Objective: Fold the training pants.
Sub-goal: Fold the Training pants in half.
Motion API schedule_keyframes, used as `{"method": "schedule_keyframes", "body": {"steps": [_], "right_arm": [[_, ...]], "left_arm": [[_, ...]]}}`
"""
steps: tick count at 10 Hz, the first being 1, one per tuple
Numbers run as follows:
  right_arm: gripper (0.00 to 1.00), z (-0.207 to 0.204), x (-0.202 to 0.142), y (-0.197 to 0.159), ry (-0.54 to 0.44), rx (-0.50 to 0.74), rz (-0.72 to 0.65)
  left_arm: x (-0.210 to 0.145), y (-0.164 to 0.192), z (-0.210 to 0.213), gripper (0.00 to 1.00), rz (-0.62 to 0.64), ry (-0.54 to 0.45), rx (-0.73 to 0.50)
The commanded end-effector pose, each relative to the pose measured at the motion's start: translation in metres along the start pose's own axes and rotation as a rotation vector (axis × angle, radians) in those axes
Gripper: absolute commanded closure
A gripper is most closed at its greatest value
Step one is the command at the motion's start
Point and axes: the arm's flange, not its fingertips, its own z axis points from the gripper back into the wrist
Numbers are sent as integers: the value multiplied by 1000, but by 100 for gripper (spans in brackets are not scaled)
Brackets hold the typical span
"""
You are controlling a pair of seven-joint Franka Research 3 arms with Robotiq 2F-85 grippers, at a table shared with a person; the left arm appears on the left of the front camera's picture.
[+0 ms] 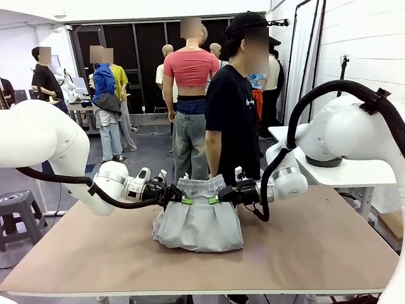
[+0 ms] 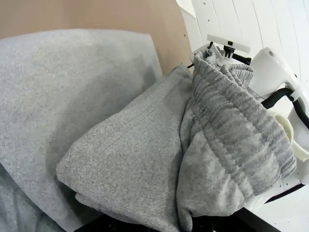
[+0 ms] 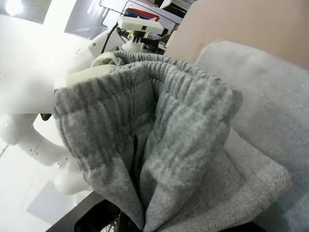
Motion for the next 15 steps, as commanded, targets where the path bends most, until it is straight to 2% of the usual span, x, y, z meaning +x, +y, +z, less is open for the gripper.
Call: {"method": "schedule_keyframes", "body": {"steps": [1,6,15], "right_arm": [[100,12,17,-15,-21,-36,-49],[100,17,31,-31,-61,-56,-69],[100,20,39,-52,-68,-79,-148]], "left_arm": [[8,11,14,100,32,23,19],[22,21,11,100,19,0,7],[34,44,16,100,98,-26,36]]}}
